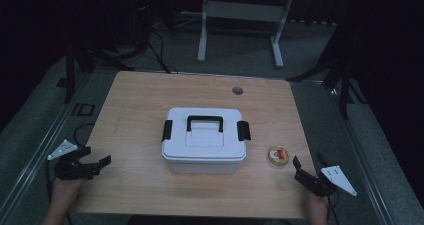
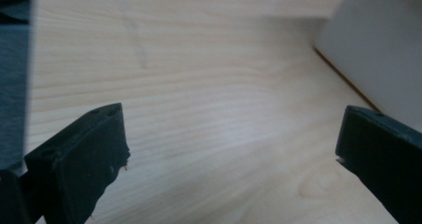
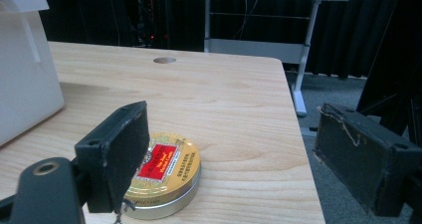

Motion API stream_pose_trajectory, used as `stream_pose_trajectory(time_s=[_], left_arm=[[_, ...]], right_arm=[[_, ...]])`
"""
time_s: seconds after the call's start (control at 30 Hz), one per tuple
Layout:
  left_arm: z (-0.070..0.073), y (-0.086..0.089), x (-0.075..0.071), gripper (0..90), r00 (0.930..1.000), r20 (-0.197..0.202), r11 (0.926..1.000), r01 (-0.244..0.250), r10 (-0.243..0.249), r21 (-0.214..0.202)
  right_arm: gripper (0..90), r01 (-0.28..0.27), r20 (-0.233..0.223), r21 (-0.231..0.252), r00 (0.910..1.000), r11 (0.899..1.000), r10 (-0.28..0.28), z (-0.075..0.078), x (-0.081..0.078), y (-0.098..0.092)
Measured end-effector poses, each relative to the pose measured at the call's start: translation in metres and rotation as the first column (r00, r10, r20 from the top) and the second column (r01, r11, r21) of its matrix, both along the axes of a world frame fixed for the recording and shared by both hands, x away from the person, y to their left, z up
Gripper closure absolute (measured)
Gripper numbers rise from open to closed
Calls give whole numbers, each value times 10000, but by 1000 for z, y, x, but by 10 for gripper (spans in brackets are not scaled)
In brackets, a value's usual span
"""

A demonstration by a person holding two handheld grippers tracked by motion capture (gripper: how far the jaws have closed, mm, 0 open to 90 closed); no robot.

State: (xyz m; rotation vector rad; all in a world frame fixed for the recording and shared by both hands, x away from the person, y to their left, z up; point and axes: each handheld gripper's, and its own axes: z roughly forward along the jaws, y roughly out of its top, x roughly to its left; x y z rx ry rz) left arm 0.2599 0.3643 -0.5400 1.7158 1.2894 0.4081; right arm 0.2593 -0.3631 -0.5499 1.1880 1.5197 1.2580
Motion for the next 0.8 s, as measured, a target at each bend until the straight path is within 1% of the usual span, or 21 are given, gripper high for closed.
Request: stream_pose_trajectory(time_s=[0.03,0.07,0.1,0.13,0.17,0.2,0.23,0.27,0.37,0.4,0.43,0.47,0.5,0.53,0.6,0.63,0.67,0.7,0.73,0.77,0.8], left_arm=[[1,-1,2,0,9992,-274,9994,295,-290,168],[2,-2,3,0,9980,-366,9979,536,-523,351],[2,-2,3,0,9980,-366,9979,536,-523,351],[5,-4,6,0,9929,-702,9923,1009,-959,716],[5,-4,6,0,9929,-702,9923,1009,-959,716],[7,-5,7,0,9866,-905,9857,1435,-1355,882],[7,-5,7,0,9866,-905,9857,1435,-1355,882],[11,-8,8,0,9782,-1145,9757,1864,-1733,1151],[15,-10,10,0,9652,-1485,9590,2376,-2152,1546],[17,-11,10,0,9627,-1590,9555,2445,-2188,1651],[17,-11,10,0,9627,-1590,9555,2445,-2188,1651],[19,-12,11,0,9574,-1752,9458,2620,-2296,1917],[22,-13,12,0,9482,-2080,9332,2846,-2402,2196],[22,-13,12,0,9482,-2080,9332,2846,-2402,2196],[24,-13,13,0,9350,-2432,9159,3170,-2582,2461],[25,-12,14,0,9266,-2680,9033,3349,-2639,2681],[26,-12,14,0,9193,-2855,8943,3500,-2708,2787],[27,-12,15,0,9132,-2982,8880,3623,-2776,2830],[29,-13,16,0,9065,-3183,8772,3741,-2774,3010],[30,-13,16,0,9022,-3280,8693,3835,-2803,3119],[31,-13,17,0,8955,-3398,8651,3950,-2874,3092]], right_arm=[[136,-9,-5,-10,10000,10000,9,0,0,0],[136,-47,-11,-7,10000,10000,47,0,0,0],[136,-47,-11,-7,10000,10000,47,0,0,0],[136,-78,-40,-25,10000,10000,78,0,0,0],[136,-78,-40,-25,10000,10000,78,0,0,0],[136,-105,-58,-17,9999,9999,105,0,0,0],[136,-115,-48,-20,9999,9999,115,0,0,0],[136,-140,-72,-16,9999,9999,140,-1,0,0],[136,-177,-104,-54,9998,9998,176,-1,1,0],[136,-175,-124,-70,9998,9998,175,-1,1,1],[136,-185,-131,-74,9997,9998,184,-1,1,1],[136,-185,-131,-74,9997,9998,184,-1,1,1],[136,-211,-134,-93,9997,9997,210,-1,1,1],[136,-211,-134,-93,9997,9997,210,-1,1,1],[136,-222,-158,-108,9996,9997,220,-1,1,1],[136,-247,-155,-95,9996,9996,245,-1,1,1],[136,-247,-155,-95,9996,9996,245,-1,1,1],[136,-251,-174,-111,9995,9996,249,-1,1,1],[136,-251,-174,-111,9995,9996,249,-1,1,1],[136,-261,-161,-106,9995,9996,259,-1,1,1],[136,-252,-171,-112,9995,9996,250,-1,1,1]])
